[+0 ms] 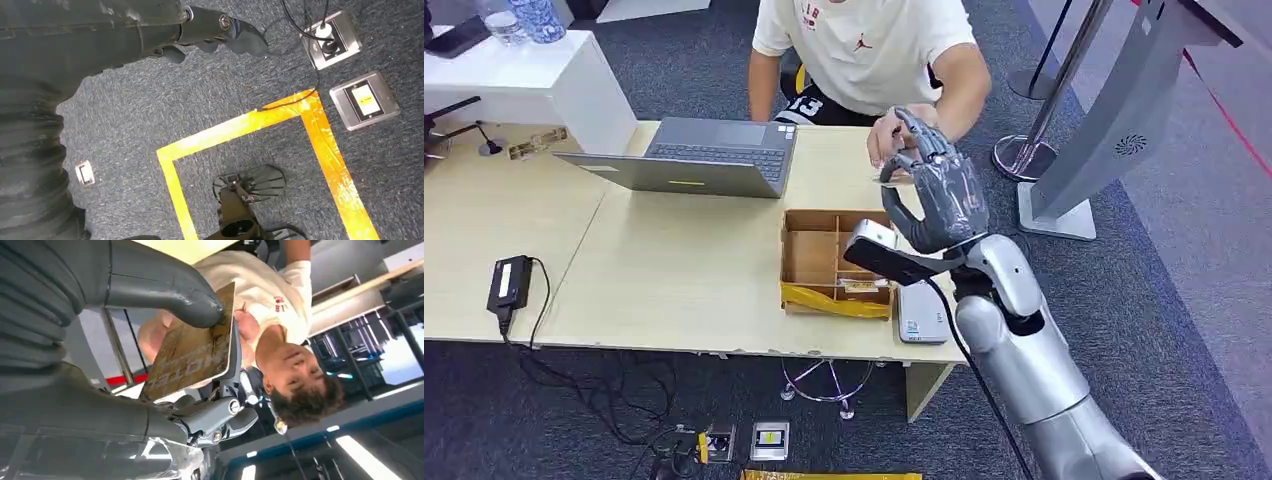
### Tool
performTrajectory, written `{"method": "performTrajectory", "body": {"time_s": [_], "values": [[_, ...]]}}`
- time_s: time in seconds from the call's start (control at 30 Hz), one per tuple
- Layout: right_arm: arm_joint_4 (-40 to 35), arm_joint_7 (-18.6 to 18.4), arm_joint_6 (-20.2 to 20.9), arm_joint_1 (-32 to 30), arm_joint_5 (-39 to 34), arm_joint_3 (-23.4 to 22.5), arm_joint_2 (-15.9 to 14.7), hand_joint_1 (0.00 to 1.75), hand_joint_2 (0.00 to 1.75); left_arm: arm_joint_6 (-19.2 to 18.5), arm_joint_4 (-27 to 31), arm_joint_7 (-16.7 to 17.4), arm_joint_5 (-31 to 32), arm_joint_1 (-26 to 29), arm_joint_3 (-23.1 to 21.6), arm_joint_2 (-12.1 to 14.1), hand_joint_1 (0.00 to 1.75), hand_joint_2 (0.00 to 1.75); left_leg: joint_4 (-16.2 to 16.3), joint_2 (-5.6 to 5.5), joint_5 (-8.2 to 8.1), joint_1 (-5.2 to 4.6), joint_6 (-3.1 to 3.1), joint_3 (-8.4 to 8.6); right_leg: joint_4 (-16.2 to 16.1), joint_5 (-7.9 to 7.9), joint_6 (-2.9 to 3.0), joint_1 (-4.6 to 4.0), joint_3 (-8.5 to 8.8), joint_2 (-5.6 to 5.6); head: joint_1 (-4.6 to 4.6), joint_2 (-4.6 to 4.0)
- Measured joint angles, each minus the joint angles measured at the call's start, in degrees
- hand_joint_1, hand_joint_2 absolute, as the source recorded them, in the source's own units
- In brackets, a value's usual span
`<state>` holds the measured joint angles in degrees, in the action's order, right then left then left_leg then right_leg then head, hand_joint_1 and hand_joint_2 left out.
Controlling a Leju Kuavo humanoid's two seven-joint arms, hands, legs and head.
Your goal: Pass the card to the sensor for recognition and then transmit it.
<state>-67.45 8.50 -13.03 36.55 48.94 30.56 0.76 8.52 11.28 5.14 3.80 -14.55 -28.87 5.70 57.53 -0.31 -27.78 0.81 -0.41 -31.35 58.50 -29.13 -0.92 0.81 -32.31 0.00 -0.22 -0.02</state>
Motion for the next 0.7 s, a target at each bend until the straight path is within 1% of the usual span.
{"method": "performTrajectory", "body": {"time_s": [0.1, 0.27, 0.43, 0.7], "values": [[0.0, -0.4, 0.0, -0.9, 0.0, 0.0, -0.3, 1.75, 1.75, 0.0, 0.0, 0.5, 0.0, 0.0, 0.0, 0.0, 0.0, 1.75, 0.0, 0.01, 0.0, 0.0, 0.0, 0.0, 0.0, 0.0, 0.0, 0.0, -0.01, 0.01, 0.0, 0.0], [-0.2, -1.7, -0.3, -3.0, 0.0, -0.7, -1.4, 1.75, 1.75, 0.0, 0.0, 0.7, 0.4, 0.0, 0.0, 0.0, 0.0, 1.75, 0.0, 0.02, 0.0, 0.0, 0.0, -0.01, 0.0, 0.0, 0.0, 0.0, -0.02, 0.0, 0.0, 0.0], [0.3, -1.8, -3.1, -5.3, -0.8, -1.9, -2.4, 1.75, 1.75, 0.1, 0.0, 0.7, 0.4, 0.0, 0.0, 0.0, 0.0, 1.75, 0.0, 0.02, 0.0, 0.0, 0.0, -0.02, 0.0, 0.0, 0.0, 0.01, -0.02, 0.01, -0.02, 0.0], [1.5, -2.3, -4.3, -7.8, -2.0, -3.8, -4.2, 1.75, 1.75, 0.6, 0.0, 0.9, 0.4, 0.2, 0.0, 0.0, 0.0, 1.75, 0.0, 0.02, -0.01, 0.0, 0.0, -0.03, 0.0, 0.0, 0.0, 0.0, -0.02, 0.01, 0.0, 0.02]]}}
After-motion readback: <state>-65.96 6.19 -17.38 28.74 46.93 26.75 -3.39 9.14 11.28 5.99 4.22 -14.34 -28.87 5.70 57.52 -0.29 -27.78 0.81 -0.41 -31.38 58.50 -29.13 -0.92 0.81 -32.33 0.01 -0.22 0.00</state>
